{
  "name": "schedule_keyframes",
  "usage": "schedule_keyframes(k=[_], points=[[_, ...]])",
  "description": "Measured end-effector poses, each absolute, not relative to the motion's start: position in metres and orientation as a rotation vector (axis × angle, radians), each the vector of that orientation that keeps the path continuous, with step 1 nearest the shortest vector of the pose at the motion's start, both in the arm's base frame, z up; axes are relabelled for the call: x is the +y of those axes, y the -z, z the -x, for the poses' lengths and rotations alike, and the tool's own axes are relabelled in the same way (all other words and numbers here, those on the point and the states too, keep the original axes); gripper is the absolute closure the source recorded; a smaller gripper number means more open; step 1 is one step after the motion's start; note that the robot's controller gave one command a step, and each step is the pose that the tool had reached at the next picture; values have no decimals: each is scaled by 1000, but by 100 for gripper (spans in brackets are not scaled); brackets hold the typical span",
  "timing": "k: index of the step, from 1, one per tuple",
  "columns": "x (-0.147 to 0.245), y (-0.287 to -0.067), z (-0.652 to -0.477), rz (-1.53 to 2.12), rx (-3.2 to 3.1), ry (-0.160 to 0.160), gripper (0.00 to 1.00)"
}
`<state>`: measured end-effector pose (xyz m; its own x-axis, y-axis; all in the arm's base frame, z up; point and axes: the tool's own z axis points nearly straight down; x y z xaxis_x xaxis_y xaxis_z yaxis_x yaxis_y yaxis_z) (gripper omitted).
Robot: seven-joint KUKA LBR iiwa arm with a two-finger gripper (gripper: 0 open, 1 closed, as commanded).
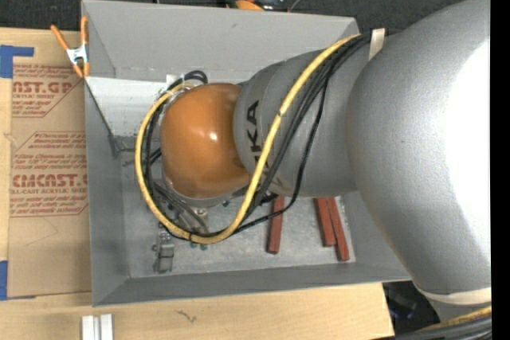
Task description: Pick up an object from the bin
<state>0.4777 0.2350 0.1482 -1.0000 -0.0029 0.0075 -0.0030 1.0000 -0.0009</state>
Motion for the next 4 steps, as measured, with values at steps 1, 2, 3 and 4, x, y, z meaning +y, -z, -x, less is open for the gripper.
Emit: schedule_keyframes(k=[1, 2, 3, 4], points=[[122, -67, -531, -377, -3116, -4, 0], [45, -117, -480, -605, -3082, -3, 0], [-21, -79, -569, -930, -3004, -2, 0], [-18, -80, -569, -934, -3001, 4, 100]])
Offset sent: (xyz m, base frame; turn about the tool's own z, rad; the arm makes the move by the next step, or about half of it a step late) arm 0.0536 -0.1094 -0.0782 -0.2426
